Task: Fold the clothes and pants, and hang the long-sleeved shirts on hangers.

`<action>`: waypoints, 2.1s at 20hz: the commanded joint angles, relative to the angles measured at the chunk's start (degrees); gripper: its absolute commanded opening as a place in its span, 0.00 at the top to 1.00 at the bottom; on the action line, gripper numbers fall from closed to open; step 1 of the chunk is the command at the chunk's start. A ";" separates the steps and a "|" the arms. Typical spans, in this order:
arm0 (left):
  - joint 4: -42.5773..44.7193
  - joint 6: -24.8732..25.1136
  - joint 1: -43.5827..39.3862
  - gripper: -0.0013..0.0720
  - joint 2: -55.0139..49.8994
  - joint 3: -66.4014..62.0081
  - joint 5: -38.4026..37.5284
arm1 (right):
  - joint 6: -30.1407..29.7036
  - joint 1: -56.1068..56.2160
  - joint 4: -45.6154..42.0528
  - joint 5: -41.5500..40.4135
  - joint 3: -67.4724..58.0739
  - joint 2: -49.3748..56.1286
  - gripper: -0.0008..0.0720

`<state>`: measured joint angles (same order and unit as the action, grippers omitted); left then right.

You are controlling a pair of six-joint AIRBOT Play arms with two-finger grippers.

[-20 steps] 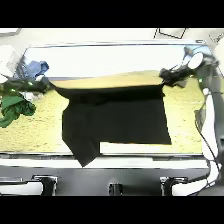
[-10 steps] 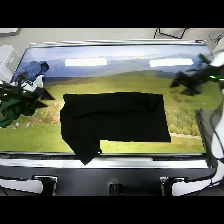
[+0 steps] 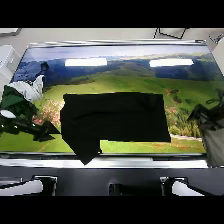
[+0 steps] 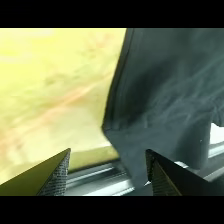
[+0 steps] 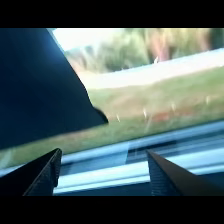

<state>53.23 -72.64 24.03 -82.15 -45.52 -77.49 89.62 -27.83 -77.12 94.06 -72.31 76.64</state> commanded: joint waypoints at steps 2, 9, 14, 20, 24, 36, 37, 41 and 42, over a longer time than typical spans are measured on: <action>-10.08 4.79 -0.28 0.31 0.72 7.54 6.88 | -1.62 -0.55 0.63 -0.72 6.14 -2.25 0.19; -10.40 2.56 -8.00 0.71 0.33 7.50 11.19 | -1.62 -0.55 0.79 -1.27 6.29 -2.23 0.22; -10.36 2.82 -8.04 0.93 1.49 7.39 10.97 | -1.62 -0.52 1.03 -7.41 16.37 -2.16 0.21; -10.40 2.78 -8.04 0.93 3.13 7.39 10.78 | -4.63 -0.42 11.19 -18.95 25.68 0.83 0.21; -10.40 2.80 -8.04 0.93 3.78 7.39 9.35 | -5.03 -0.42 15.58 -21.22 25.68 4.50 0.22; -14.47 2.05 -8.04 0.93 9.57 -4.13 7.34 | -11.06 -0.44 22.95 -12.33 17.38 -2.03 0.93; -14.56 1.92 -8.04 0.93 12.11 -9.31 7.41 | -11.54 -0.55 25.42 -13.05 11.87 -4.57 0.93; -14.64 1.99 -8.04 0.93 21.42 -41.97 10.99 | -18.03 -0.55 28.83 -26.08 -19.32 -14.29 0.93; -14.25 2.19 -8.04 0.93 22.97 -50.25 13.70 | -18.08 -0.55 27.06 -30.12 -26.91 -16.39 0.93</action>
<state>38.68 -70.54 15.97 -64.38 -75.50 -68.69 74.94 -28.34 -50.30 74.04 -79.88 66.35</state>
